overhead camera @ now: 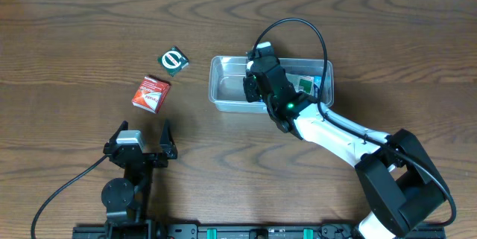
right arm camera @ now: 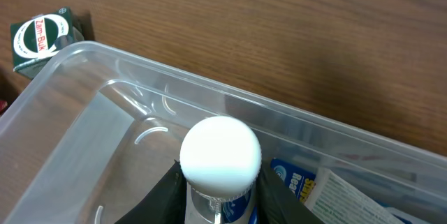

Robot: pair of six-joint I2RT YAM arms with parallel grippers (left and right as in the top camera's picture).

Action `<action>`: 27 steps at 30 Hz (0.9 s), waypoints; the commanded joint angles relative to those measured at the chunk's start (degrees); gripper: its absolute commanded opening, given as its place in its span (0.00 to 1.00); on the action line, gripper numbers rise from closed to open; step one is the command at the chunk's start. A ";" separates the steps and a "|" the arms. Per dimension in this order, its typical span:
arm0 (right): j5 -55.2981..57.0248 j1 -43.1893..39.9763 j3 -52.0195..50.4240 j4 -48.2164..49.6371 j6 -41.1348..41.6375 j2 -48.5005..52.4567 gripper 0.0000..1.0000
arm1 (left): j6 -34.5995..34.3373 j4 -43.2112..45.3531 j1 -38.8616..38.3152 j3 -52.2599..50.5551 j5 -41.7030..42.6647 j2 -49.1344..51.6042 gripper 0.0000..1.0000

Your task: Pack container

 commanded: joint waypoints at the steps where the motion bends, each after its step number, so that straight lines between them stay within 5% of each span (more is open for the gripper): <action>1: 1.88 0.44 0.28 -1.31 3.72 0.48 0.28 | 0.57 -2.03 0.28 -0.90 0.42 -0.28 0.98; 6: 5.18 0.44 0.28 -3.45 6.99 0.48 0.30 | 0.57 -2.03 0.28 -0.90 0.42 -0.28 0.98; 16: 5.18 0.55 0.35 -2.67 6.95 0.46 0.60 | 0.57 -2.03 0.28 -0.90 0.42 -0.28 0.98; 27: 4.57 1.66 0.37 -2.12 5.81 -4.26 0.68 | 0.57 -2.03 0.28 -0.90 0.42 -0.28 0.98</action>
